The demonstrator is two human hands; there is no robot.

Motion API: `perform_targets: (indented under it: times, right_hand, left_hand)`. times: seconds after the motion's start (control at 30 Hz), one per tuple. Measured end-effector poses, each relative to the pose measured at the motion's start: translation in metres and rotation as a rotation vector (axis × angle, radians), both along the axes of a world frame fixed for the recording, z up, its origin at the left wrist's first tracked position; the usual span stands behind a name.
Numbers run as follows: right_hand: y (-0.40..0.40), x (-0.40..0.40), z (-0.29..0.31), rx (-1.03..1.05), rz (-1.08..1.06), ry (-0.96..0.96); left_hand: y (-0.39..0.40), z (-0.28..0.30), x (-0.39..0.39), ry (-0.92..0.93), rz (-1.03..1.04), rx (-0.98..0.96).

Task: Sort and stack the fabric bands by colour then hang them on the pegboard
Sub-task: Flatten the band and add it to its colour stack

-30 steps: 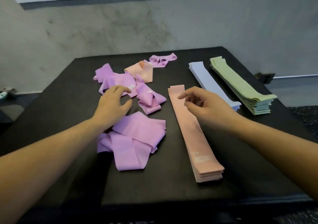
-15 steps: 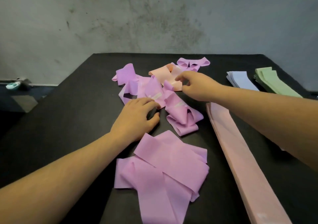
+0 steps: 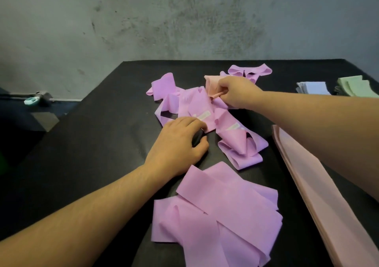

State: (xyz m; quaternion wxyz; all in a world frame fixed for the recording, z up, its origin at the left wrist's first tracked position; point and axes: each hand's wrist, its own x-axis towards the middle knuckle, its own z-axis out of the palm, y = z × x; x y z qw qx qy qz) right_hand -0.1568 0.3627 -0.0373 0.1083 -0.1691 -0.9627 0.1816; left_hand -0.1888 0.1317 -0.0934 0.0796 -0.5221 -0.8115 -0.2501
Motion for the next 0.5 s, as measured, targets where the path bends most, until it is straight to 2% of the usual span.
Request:
perform_targets:
  times: [0.17,0.37,0.43,0.5]
  right_hand:
    - [-0.007,0.034,0.009,-0.149,-0.067,0.142]
    - [-0.026,0.083,0.060,-0.357,-0.151,0.334]
    - [-0.036,0.100,0.077,-0.485,-0.124,0.382]
    - [-0.048,0.117,0.092,-0.595,-0.068,0.397]
  left_hand:
    - [-0.001,0.002,0.002,-0.017,0.026,0.027]
    - [-0.006,0.013,0.011,-0.107,0.063,0.025]
    - [-0.010,0.025,0.017,-0.186,0.048,0.058]
    - [-0.014,0.045,0.029,-0.362,0.046,0.156]
